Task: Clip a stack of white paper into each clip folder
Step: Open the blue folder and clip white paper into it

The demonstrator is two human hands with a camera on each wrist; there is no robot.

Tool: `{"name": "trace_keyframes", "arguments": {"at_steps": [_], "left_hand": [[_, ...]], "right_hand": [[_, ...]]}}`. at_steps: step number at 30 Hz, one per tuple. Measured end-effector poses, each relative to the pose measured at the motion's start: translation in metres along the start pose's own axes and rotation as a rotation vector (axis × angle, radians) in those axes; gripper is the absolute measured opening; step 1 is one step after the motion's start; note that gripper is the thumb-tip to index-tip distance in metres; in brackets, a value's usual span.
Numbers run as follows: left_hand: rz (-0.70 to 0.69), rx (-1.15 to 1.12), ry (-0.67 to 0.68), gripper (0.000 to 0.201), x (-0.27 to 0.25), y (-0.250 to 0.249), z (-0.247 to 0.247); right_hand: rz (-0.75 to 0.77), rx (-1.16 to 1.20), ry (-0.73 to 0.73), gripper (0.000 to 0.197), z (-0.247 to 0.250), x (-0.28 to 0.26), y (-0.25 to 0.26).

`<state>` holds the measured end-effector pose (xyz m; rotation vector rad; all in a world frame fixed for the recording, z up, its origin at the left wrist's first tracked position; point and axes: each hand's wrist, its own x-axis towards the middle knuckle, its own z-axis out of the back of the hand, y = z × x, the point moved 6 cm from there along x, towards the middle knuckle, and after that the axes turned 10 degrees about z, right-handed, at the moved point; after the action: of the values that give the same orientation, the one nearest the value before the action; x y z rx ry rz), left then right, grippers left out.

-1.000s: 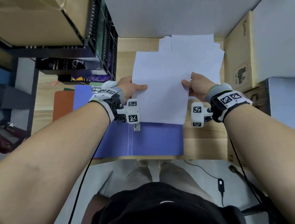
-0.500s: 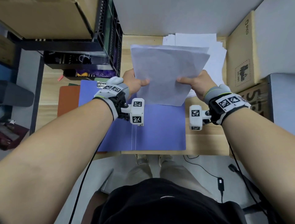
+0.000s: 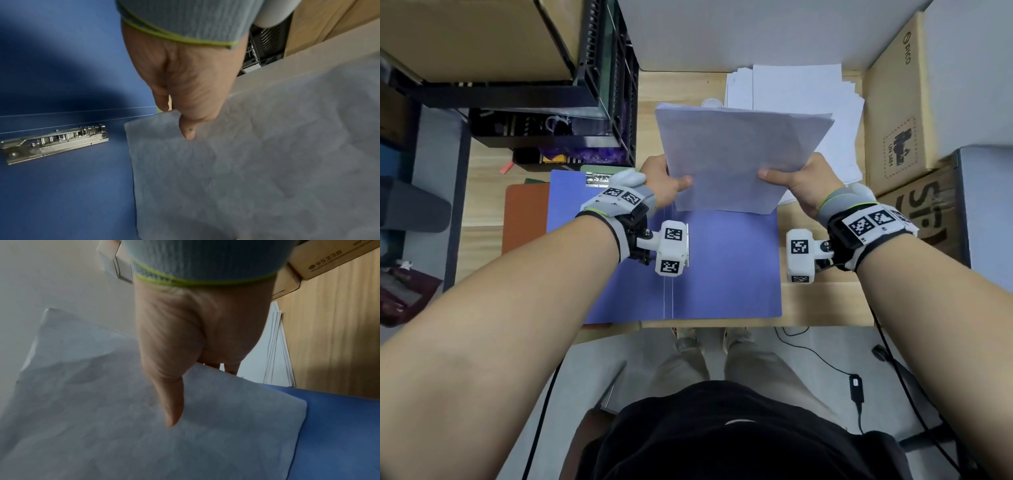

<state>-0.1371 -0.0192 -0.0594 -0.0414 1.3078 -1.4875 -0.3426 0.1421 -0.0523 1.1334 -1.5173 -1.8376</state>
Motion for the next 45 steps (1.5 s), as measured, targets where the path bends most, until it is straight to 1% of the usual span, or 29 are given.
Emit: {"name": "trace_keyframes", "arguments": {"at_steps": [4,7,12,14,16,17,20,23,25,26,28,29,31,33,35,36,38,40,43,45], "left_hand": [[0.005,0.052,0.007,0.037,0.001,0.003,0.000],[0.006,0.114,0.022,0.037,0.000,0.005,-0.002],[-0.010,0.237,0.003,0.031,0.001,0.001,-0.005],[-0.025,0.317,0.000,0.029,0.002,-0.002,-0.007],[-0.019,0.370,0.027,0.026,0.003,0.000,-0.012],[-0.005,0.388,0.040,0.026,0.002,0.001,-0.014],[0.073,0.410,0.065,0.031,0.004,0.015,-0.022],[0.147,0.385,0.115,0.030,0.002,0.035,-0.031],[0.218,0.332,0.171,0.020,0.001,0.050,-0.036],[0.268,0.304,0.190,0.016,0.000,0.061,-0.036],[0.341,0.314,0.189,0.013,-0.002,0.082,-0.034],[0.363,0.348,0.174,0.014,0.001,0.093,-0.032],[0.391,0.495,0.147,0.022,0.005,0.115,-0.030],[0.380,0.673,0.161,0.030,0.009,0.129,-0.031],[0.357,0.760,0.173,0.032,0.007,0.131,-0.034],[0.352,0.782,0.177,0.033,0.006,0.134,-0.036],[0.320,0.858,0.195,0.040,0.004,0.134,-0.038],[0.302,0.917,0.212,0.048,0.004,0.137,-0.041],[0.245,0.992,0.211,0.056,0.004,0.137,-0.047],[0.232,1.040,0.220,0.057,0.003,0.137,-0.048]], "right_hand": [[-0.038,-0.055,0.045,0.039,0.000,-0.004,-0.009],[-0.078,-0.065,0.033,0.040,0.002,-0.005,-0.014],[-0.077,-0.104,-0.032,0.031,0.003,-0.004,-0.014],[-0.068,-0.185,-0.072,0.022,0.007,0.000,-0.015],[-0.095,-0.273,-0.079,0.019,0.010,0.004,-0.021],[-0.122,-0.289,-0.071,0.024,0.011,0.003,-0.025],[-0.251,-0.234,-0.038,0.052,0.007,-0.007,-0.044],[-0.381,-0.182,-0.065,0.060,0.007,-0.022,-0.067],[-0.459,-0.275,-0.085,0.068,0.012,-0.026,-0.081],[-0.483,-0.351,-0.062,0.064,0.014,-0.029,-0.087],[-0.521,-0.460,-0.028,0.041,0.017,-0.039,-0.091],[-0.547,-0.495,-0.019,0.034,0.021,-0.042,-0.099],[-0.587,-0.534,0.008,0.027,0.023,-0.048,-0.116],[-0.601,-0.555,0.030,0.033,0.020,-0.052,-0.121],[-0.636,-0.573,0.053,0.054,0.017,-0.053,-0.127],[-0.645,-0.600,0.067,0.058,0.016,-0.053,-0.131],[-0.648,-0.626,0.085,0.056,0.012,-0.055,-0.128],[-0.672,-0.646,0.097,0.058,0.012,-0.053,-0.134],[-0.673,-0.666,0.112,0.050,0.009,-0.052,-0.135],[-0.678,-0.653,0.109,0.052,0.007,-0.051,-0.139]]}}
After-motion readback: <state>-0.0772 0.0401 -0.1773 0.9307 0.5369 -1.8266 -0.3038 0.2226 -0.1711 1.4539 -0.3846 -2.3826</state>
